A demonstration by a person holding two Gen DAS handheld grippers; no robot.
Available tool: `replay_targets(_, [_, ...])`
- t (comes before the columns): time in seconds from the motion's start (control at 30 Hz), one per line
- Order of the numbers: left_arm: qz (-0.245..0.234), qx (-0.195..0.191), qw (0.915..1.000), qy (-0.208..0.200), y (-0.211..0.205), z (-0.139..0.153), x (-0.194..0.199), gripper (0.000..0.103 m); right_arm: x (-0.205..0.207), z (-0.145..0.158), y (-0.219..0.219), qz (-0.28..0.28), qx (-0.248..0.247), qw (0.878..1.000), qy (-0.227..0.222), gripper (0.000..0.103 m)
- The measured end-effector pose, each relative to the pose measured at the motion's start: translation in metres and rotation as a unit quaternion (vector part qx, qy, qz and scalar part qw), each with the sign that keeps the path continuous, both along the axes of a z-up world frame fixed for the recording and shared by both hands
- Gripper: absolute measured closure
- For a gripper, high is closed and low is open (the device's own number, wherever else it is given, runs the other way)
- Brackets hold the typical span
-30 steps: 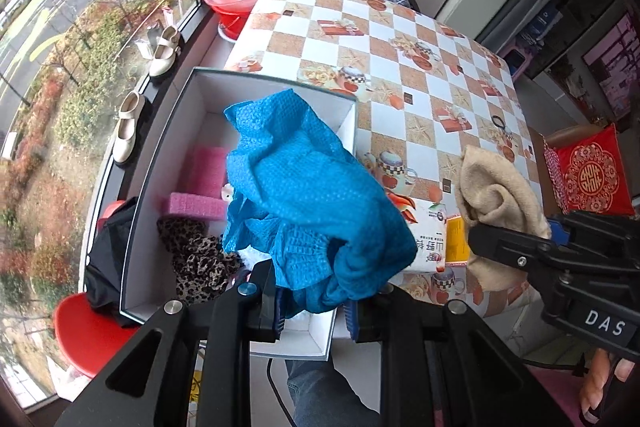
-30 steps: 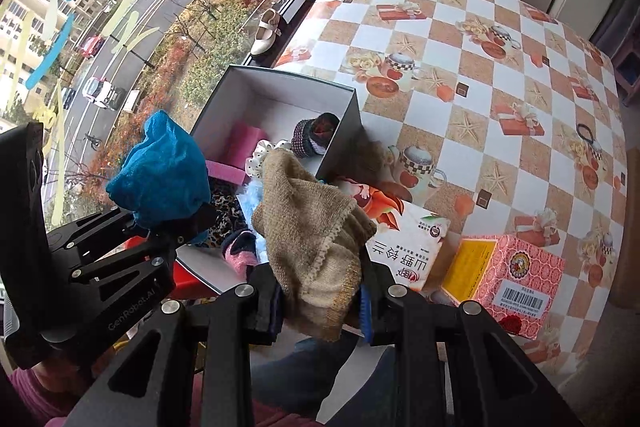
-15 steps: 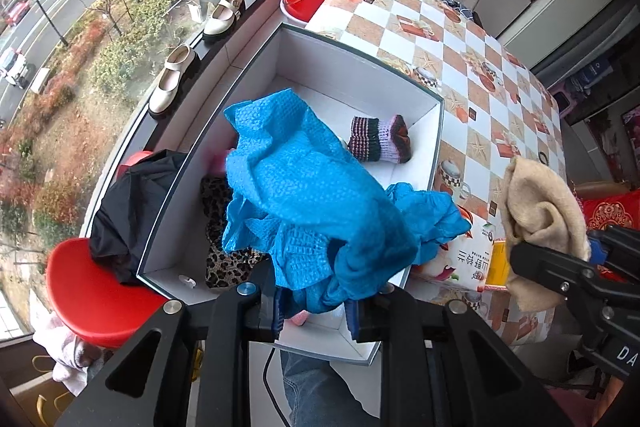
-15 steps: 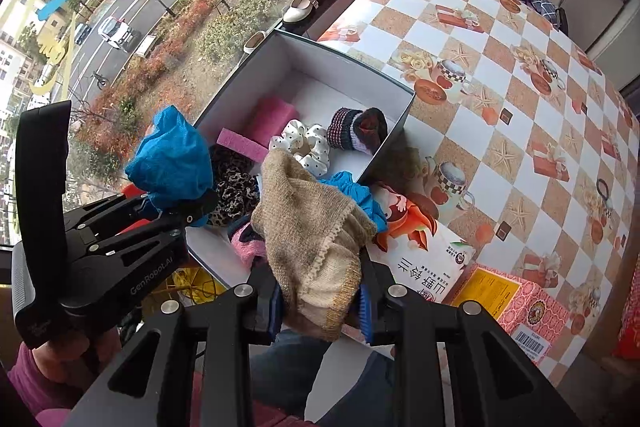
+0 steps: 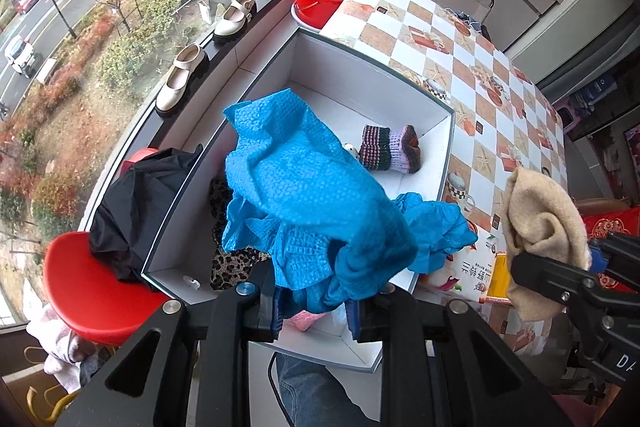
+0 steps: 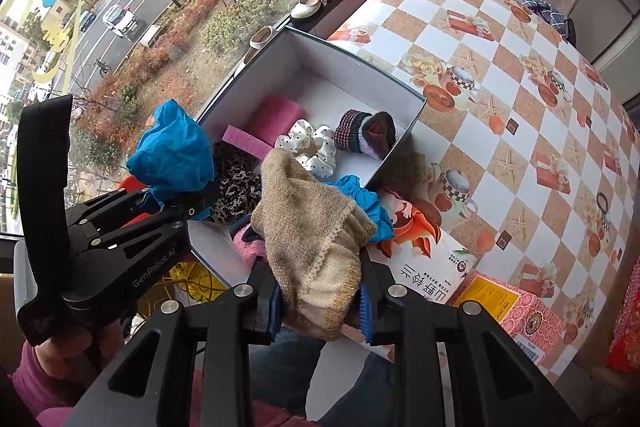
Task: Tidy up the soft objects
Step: 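Hold the blue cloth and beige towel above the box with both tools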
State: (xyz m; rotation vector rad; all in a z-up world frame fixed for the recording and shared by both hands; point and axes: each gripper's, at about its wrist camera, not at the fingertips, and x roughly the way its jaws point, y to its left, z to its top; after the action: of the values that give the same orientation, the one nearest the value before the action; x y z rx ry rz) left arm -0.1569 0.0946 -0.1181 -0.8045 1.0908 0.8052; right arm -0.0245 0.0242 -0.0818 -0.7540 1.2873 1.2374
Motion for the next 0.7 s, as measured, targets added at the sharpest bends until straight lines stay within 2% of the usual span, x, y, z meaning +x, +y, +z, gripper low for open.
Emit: replay_targets(0.7, [0.016, 0.001, 0.9999, 0.007, 0.002, -0.001, -0.009, 0.077, -0.01, -0.001, 0.011, 0.028, -0.003, 1.0, 0.005, 0.074])
